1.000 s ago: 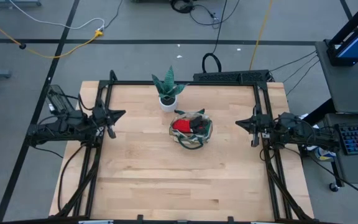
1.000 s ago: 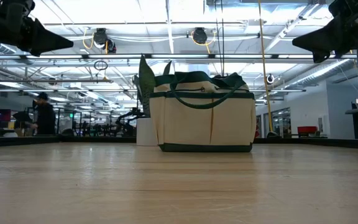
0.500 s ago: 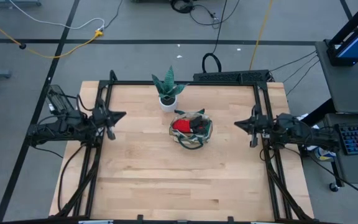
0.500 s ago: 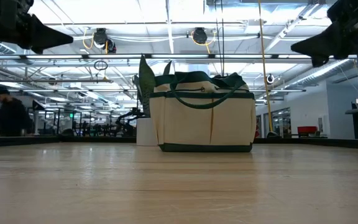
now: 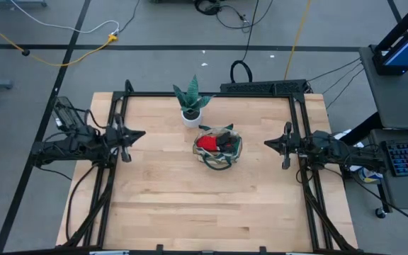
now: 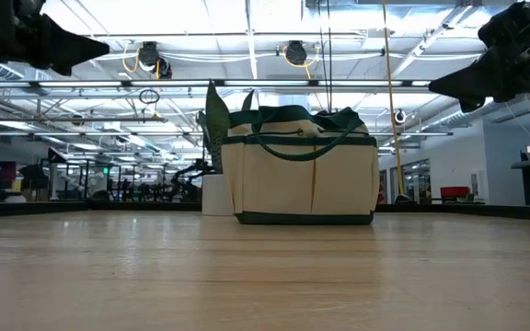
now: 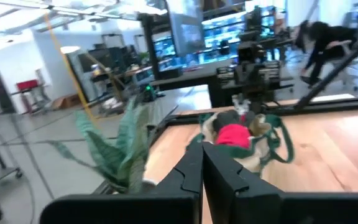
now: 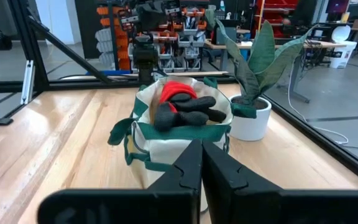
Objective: Pick & Place Garden tools in Gardening bag
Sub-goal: Return To Home Position
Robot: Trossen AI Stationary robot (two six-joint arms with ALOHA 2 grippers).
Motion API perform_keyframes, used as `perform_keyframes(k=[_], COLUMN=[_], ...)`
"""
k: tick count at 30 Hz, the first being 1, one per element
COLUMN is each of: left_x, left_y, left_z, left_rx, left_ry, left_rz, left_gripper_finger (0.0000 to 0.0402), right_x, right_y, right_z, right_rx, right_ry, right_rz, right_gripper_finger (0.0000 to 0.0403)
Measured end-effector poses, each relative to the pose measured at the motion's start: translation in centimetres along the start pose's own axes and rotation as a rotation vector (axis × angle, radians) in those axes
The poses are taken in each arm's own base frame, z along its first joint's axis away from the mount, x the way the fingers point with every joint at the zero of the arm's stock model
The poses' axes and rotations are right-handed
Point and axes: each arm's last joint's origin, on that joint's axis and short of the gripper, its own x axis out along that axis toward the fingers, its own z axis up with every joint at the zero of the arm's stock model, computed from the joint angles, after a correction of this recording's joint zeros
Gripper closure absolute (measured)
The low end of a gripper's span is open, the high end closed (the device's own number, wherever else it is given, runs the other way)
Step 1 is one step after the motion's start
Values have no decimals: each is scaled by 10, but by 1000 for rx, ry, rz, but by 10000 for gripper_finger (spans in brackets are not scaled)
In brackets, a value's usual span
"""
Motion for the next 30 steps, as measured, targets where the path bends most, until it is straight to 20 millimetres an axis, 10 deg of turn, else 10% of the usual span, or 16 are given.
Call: perform_keyframes(k=[15, 30], left_x=[17, 17], left_y=[-15, -16], left_z=[-47, -52], left_rx=[18, -71], left_ry=[-81, -26], left_rz=[-3, -17], left_gripper_finger=[395, 388], right_x=[1, 11], right_y=[0, 0], right_z=[-1, -17], right_rx=[7, 5], right_ry=[-2, -115], right_rz=[0, 8], right_gripper_finger=[402, 399])
